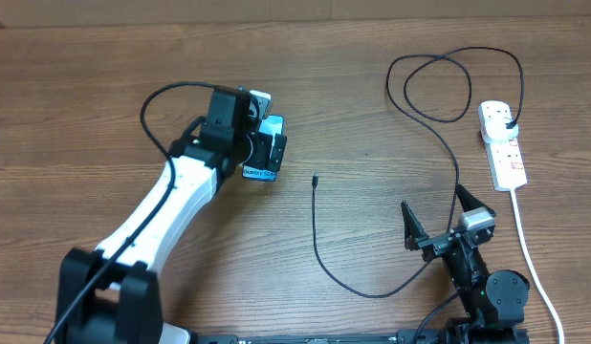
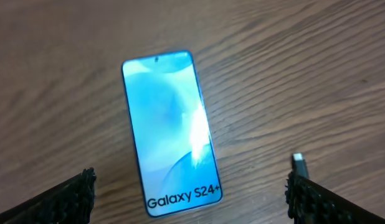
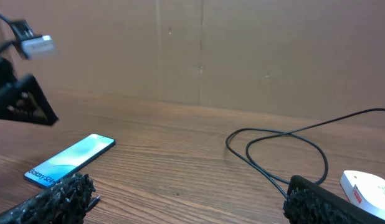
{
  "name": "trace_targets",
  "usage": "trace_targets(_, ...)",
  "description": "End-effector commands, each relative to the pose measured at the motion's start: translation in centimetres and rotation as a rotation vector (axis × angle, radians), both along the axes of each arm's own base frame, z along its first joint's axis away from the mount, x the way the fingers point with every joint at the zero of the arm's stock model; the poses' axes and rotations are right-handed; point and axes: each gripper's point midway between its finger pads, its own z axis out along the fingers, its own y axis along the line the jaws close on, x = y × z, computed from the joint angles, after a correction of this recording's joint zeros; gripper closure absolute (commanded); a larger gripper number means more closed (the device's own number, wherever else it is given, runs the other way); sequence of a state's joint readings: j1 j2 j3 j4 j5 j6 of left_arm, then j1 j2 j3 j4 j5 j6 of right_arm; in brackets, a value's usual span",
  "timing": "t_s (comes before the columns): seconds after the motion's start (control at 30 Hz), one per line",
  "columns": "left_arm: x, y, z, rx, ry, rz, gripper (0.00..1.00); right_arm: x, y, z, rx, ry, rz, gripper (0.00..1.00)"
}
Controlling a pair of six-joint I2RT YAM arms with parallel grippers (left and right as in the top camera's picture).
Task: Plug charger to phone and switch on socket
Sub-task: 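Move the left gripper over the phone and lower onto it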
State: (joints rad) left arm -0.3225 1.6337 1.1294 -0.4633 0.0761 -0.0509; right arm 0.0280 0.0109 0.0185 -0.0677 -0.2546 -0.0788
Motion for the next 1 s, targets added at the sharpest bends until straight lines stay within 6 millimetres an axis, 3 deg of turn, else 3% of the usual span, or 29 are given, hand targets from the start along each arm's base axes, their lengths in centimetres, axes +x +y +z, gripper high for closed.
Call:
trace_targets(0.0,1.2,-0.9,-1.4,0.043,0.036,0.065,0.0,0.0,0.0,-0.2,-0.004,-0.004,-0.002,0.0)
trace_targets(0.13,2.4,-1.8,-3.1,0.118,0.085,0.103,0.0,0.0,0.0,-0.2,-0.004,-0.004,-0.002,0.0)
trace_targets(0.3,4.0,-1.6,-5.3,0.138,0.138,0.203,0.0,0.0,0.0,-0.2,-0.004,-0.004,-0.002,0.0)
trace_targets(0.57,4.3,-0.7,-7.4,0.168,0.164,0.254,0.0,0.0,0.0,-0.2,-0.004,-0.004,-0.002,0.0)
trace_targets(0.97,4.2,-0.6,-8.2,0.111,0.214,0.228,0.0,0.0,0.0,-0.2,-0.004,-0.004,-0.002,0.0)
